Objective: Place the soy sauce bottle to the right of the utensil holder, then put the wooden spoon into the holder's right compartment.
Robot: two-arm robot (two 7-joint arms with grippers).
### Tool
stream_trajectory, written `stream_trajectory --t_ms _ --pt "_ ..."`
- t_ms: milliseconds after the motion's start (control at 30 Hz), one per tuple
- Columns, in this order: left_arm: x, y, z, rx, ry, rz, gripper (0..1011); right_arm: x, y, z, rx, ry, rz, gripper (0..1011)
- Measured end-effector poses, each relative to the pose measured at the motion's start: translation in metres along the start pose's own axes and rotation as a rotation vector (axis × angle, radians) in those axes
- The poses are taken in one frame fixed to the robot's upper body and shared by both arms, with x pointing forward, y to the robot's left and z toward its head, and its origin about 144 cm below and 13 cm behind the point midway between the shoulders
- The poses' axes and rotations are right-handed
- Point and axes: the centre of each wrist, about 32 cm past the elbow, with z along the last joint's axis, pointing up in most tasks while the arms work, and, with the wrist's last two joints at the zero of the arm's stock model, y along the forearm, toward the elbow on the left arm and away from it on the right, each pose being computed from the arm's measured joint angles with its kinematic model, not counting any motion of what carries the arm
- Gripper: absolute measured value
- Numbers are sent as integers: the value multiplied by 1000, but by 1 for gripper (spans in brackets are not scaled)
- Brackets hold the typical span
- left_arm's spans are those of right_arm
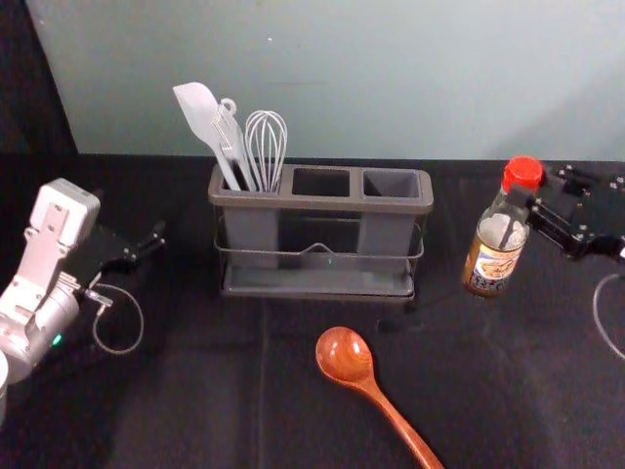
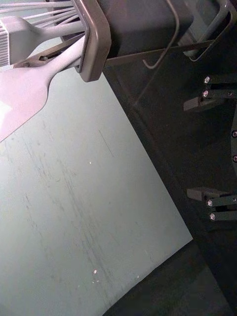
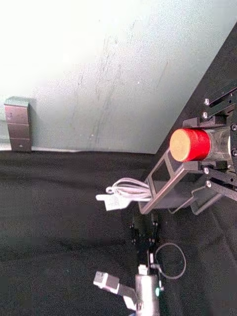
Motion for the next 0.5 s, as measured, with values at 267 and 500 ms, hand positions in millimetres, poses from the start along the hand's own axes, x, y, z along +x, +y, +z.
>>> stream_trajectory --t_ms 267,500 --pt "0 0 0 0 0 0 1005 11 11 -27 40 -16 -9 367" --pt "0 0 0 0 0 0 1005 16 27 -45 68 -42 5 367"
